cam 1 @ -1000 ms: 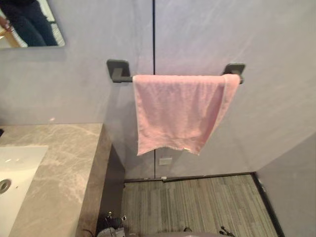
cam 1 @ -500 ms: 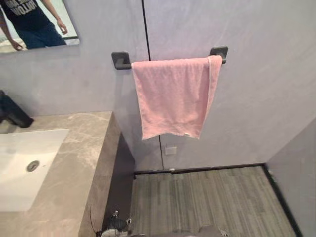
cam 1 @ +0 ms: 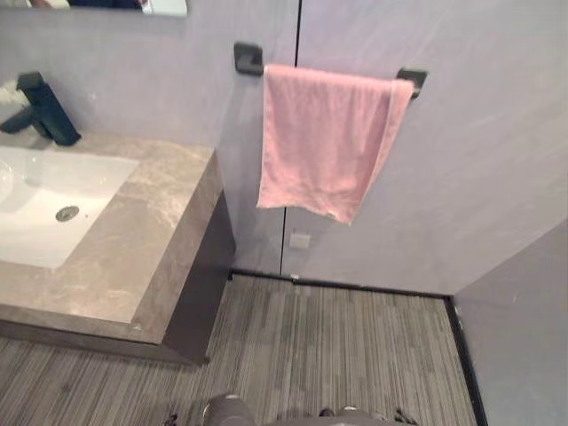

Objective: Organize washtable

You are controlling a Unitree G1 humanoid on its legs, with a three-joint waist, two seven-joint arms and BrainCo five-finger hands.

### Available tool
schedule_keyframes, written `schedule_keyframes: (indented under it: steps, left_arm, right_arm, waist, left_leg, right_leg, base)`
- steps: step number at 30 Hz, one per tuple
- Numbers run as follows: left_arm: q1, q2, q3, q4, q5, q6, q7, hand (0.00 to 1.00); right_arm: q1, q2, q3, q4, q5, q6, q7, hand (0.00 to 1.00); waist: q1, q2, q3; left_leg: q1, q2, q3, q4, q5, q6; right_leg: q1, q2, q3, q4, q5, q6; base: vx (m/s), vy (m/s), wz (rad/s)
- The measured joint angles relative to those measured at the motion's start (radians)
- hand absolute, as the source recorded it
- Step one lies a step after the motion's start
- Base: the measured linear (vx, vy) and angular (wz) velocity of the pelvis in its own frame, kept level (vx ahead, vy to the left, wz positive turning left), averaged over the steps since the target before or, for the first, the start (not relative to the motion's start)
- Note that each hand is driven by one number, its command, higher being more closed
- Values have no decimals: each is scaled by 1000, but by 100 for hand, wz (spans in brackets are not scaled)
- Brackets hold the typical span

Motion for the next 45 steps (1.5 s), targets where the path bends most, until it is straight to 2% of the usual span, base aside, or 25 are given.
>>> schedule_keyframes:
  steps: [1, 2, 5, 7, 9, 11, 13, 14, 15, 16, 18, 20, 21, 22, 24, 27, 29, 30, 31, 32, 34, 35, 38, 43, 45]
  left_arm:
    - [-9, -1, 0, 0, 1, -1, -1, 0]
    - [-20, -1, 1, -13, 12, -4, 0, 0]
    - [-9, 23, 0, -14, 25, -4, 13, 0]
    - [-12, 31, -15, -14, 31, -4, 20, 0]
    - [-19, 33, -44, -14, 54, -5, 21, 0]
    - [-31, 40, -72, -14, 64, -5, 20, 0]
    - [-28, 73, -115, -18, 69, -8, 20, 0]
    - [-25, 78, -122, -17, 69, -8, 20, 0]
    - [-24, 75, -129, -22, 69, -12, 19, 0]
    - [-20, 67, -128, -30, 67, -13, 20, 0]
    - [-11, 61, -126, -34, 59, -24, 19, 0]
    - [0, 66, -70, -39, 59, -26, 16, 0]
    - [10, 55, -55, -30, 59, -25, 15, 0]
    - [19, 68, -46, -26, 59, -21, 14, 0]
    - [17, 82, -40, -6, 60, -12, 13, 0]
    - [9, 59, -35, 13, 58, -2, 12, 0]
    - [0, 50, -32, 6, 55, -7, 12, 0]
    - [0, 50, -11, -9, 51, -16, 14, 0]
    - [5, 49, -1, -12, 51, -17, 14, 0]
    - [15, 33, 27, -12, 51, -12, 14, 0]
    - [17, 25, 29, -12, 50, -14, 13, 0]
    - [12, 19, 31, -12, 50, -15, 13, 0]
    - [24, 3, 30, -11, 50, -14, 14, 0]
    - [27, 40, -58, -32, 50, -33, 16, 0]
    - [23, 43, -83, -40, 52, -45, 15, 0]
  right_arm:
    - [0, 2, -1, 12, 9, 2, 0, 0]
    - [-14, 3, -7, 46, 17, 7, 1, 0]
    - [-14, 40, 10, 75, 33, 10, 1, 0]
    - [-7, 35, 22, 76, 54, 10, 1, 0]
    - [-23, 17, 63, 78, 66, 2, -4, 0]
    - [-37, 20, 82, 76, 76, 0, -7, 0]
    - [-51, 26, 119, 75, 99, 1, -21, 0]
    - [-48, 26, 119, 73, 99, 1, -22, 0]
    - [-42, 16, 119, 71, 101, 1, -23, 0]
    - [-47, 11, 118, 72, 101, 1, -22, 0]
    - [-41, 5, 109, 76, 98, 2, -7, 0]
    - [-38, 12, 49, 99, 78, 12, 2, 0]
    - [-48, 7, 31, 109, 51, 13, 3, 0]
    - [-69, 6, 30, 108, 26, 14, 3, 0]
    - [-105, 0, 26, 111, 4, 20, 2, 0]
    - [-136, -14, 6, 104, -23, 21, 3, 0]
    - [-112, -2, -36, 108, -23, 22, 4, 0]
    - [-108, 8, -42, 118, -23, 28, 3, 0]
    - [-115, 9, -41, 119, -23, 27, 3, 0]
    - [-140, 4, -40, 110, -22, 19, 3, 0]
    - [-155, 3, -41, 106, -21, 19, 3, 0]
    - [-158, 2, -39, 104, -23, 18, 3, 0]
    - [-160, 3, -22, 111, -26, 22, 3, 0]
    - [-165, 18, 16, 110, -24, 19, 1, 0]
    - [-174, 17, 18, 109, -27, 22, 1, 0]
  waist:
    - [-3, 9, 0]
    - [-17, 36, -5]
    - [-35, -22, -26]
    - [-42, -12, -25]
    - [-41, 5, -12]
    - [-40, -12, -3]
    - [-24, -58, 16]
    - [-20, -59, 16]
    - [-10, -49, 16]
    - [-10, -40, 16]
    - [-12, -11, 27]
    - [7, -15, 12]
    - [46, -14, -19]
    - [55, -24, -25]
    - [43, -32, -28]
    - [39, -1, -6]
    - [-10, -5, 2]
    - [8, -36, 5]
    - [30, -42, 6]
    - [48, -31, 5]
    - [43, -35, 2]
    - [44, -40, 1]
    - [47, -44, 3]
    - [69, -37, -11]
    - [70, -26, -16]
  left_leg:
    - [40, 8, -3, -33, 6, -10]
    - [100, -8, -5, -172, 1, -99]
    - [102, -36, -16, -258, -10, -116]
    - [118, -33, -33, -326, -54, -176]
    - [110, -9, -35, -389, -119, -212]
    - [98, -22, -35, -419, -130, -205]
    - [79, -71, -37, -426, -120, -185]
    - [66, -80, -39, -412, -121, -180]
    - [12, -98, -58, -368, -129, -155]
    - [-8, -97, -72, -365, -124, -142]
    - [-47, -111, -137, -371, -101, -123]
    - [-54, -171, -207, -464, -34, -119]
    - [-68, -173, -207, -546, 14, -110]
    - [-85, -196, -226, -614, 71, -122]
    - [-103, -208, -269, -691, 143, -125]
    - [-73, -217, -288, -804, 248, -118]
    - [-68, -261, -139, -793, 283, -56]
    - [-72, -277, -133, -739, 255, -40]
    - [-97, -279, -119, -687, 226, -27]
    - [-188, -284, -156, -532, 146, -17]
    - [-236, -280, -157, -475, 86, 18]
    - [-279, -262, -104, -426, 45, 34]
    - [-297, -267, -54, -420, 44, 34]
    - [-278, -370, -169, -534, 105, 57]
    - [-313, -404, -164, -481, 60, 113]
  right_leg:
    - [-1, 9, -4, 2, 6, 1]
    - [-29, 23, 1, 16, 27, 7]
    - [-44, 52, 84, -36, 45, -3]
    - [-51, 57, 68, -59, 81, 9]
    - [-82, 71, 32, -55, 116, 12]
    - [-100, 58, 26, -57, 133, 18]
    - [-112, 30, 58, -82, 158, 46]
    - [-113, 25, 67, -95, 169, 61]
    - [-124, 1, 74, -119, 193, 101]
    - [-129, 2, 79, -119, 177, 120]
    - [-132, 18, 137, 41, 116, 85]
    - [-57, -7, 108, -89, 142, 108]
    - [-42, -2, 91, -217, 197, 108]
    - [-39, 7, 88, -260, 179, 90]
    - [-40, 10, 68, -301, 175, 78]
    - [-15, 19, 61, -279, 122, 74]
    - [58, 35, 159, -210, 5, 73]
    - [64, 14, 154, -147, -15, 59]
    - [71, 1, 146, -127, -21, 64]
    - [76, -2, 100, -95, -27, 72]
    - [82, -19, 51, -88, -27, 72]
    - [84, -21, 10, -91, -27, 72]
    - [117, -53, -45, -93, -14, 66]
    - [131, -94, -85, -51, 86, 63]
    - [118, -137, -97, 28, 100, 61]
  base:
    - [-111, 138, 33]
    - [-127, 131, 20]
    - [-165, 79, 23]
    - [-150, 88, 38]
    - [-256, 155, 34]
    - [-200, 80, 21]
    - [-272, 72, 1]
    - [-222, 89, 13]
    - [-150, 82, 26]
    - [-144, 49, 68]
    - [-81, 1, 109]
    - [-38, 51, 108]
    - [-9, -16, 56]
    - [-18, -50, 42]
    - [-44, -51, 79]
    - [-42, -29, 107]
    - [49, 31, 230]
    - [103, 44, 183]
    - [77, 56, 117]
    - [30, 62, 81]
    - [22, 83, 108]
    - [49, 107, 123]
    - [94, 133, 124]
    - [174, 211, 96]
    - [195, 190, 106]
